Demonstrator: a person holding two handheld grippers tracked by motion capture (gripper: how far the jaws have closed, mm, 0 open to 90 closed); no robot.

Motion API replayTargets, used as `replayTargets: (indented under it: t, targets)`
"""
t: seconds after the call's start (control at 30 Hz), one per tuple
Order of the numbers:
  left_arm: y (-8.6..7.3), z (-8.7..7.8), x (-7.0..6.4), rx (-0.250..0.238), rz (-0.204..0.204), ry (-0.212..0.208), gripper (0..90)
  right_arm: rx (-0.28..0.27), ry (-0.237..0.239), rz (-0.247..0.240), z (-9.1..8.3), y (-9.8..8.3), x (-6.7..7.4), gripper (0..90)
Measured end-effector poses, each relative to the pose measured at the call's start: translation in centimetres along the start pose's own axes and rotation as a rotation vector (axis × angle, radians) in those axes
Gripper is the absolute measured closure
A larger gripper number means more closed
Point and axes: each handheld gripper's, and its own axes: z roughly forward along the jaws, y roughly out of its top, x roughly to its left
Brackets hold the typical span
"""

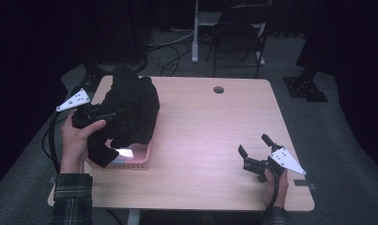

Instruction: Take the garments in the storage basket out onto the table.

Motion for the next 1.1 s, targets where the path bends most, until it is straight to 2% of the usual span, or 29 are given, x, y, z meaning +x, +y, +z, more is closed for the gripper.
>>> replayTargets:
  t: [0.17, 0.63, 0.9, 1.1]
  targets:
    - [0.7, 0.4, -0.8, -0.007, 0.007, -0.025, 58.5, 0.000, 0.000, 0.000, 0.0, 0.0, 0.0, 1.9]
    - [2.3, 1.9, -2.7, -0.041, 0.014, -0.037, 58.5, 0.000, -0.007, -0.002, 0.0, 0.0, 0.0, 1.9]
    - [3.0, 3.1, -3.9, -0.040, 0.021, -0.029, 58.5, 0.000, -0.008, 0.000, 0.0, 0.0, 0.0, 1.9]
    - [3.2, 4.0, -4.7, -0.036, 0.029, -0.046, 58.5, 0.000, -0.008, -0.001, 0.0, 0.0, 0.0, 1.9]
